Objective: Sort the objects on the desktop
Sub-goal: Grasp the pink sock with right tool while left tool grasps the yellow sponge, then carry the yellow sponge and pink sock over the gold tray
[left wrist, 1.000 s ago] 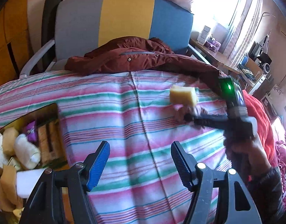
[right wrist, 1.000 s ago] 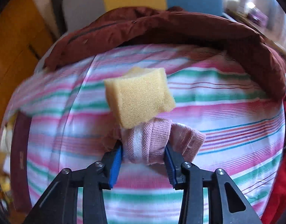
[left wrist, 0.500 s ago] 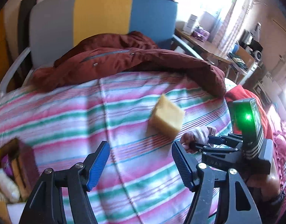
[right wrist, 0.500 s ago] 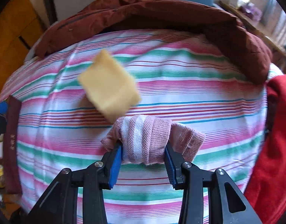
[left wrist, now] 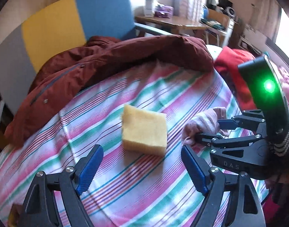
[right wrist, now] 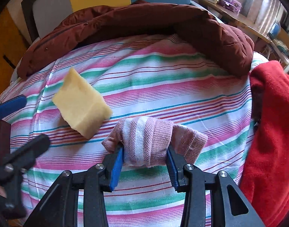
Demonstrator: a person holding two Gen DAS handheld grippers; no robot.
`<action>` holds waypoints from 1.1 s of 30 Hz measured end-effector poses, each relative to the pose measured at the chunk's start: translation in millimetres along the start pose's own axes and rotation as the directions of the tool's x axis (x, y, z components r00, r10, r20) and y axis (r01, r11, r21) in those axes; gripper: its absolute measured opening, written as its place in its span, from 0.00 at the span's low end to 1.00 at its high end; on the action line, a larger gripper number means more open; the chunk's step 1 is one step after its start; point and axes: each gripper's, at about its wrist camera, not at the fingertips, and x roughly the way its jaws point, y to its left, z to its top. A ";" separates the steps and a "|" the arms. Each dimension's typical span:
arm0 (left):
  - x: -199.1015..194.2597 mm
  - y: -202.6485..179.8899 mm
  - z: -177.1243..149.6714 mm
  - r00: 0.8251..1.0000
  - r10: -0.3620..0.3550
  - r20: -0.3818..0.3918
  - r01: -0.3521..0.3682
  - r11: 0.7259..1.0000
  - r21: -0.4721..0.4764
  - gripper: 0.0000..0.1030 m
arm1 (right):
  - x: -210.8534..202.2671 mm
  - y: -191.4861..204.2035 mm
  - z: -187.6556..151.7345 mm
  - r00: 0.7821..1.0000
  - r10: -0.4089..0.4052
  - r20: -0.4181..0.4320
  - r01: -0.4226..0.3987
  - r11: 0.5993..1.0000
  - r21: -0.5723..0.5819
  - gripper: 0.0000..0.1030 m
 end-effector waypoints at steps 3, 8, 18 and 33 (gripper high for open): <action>9.2 -2.9 2.3 1.000 -0.011 -0.006 0.011 0.999 0.040 0.86 | 1.9 -0.6 0.6 1.000 -0.004 0.003 0.004 1.000 0.007 0.43; 33.1 -1.6 9.7 0.999 0.010 -0.053 -0.006 0.997 0.073 0.87 | 3.8 -3.6 0.5 1.000 0.004 -0.001 -0.004 1.000 0.022 0.43; 62.6 3.4 20.5 0.995 -0.004 -0.095 0.009 0.999 0.045 0.75 | 8.5 -2.0 3.5 1.000 -0.003 0.002 0.003 1.000 0.016 0.44; 1.3 18.9 -1.3 1.000 -0.003 -0.002 0.003 0.991 -0.136 0.60 | -3.3 19.1 6.6 0.993 0.080 0.087 -0.073 0.994 -0.076 0.44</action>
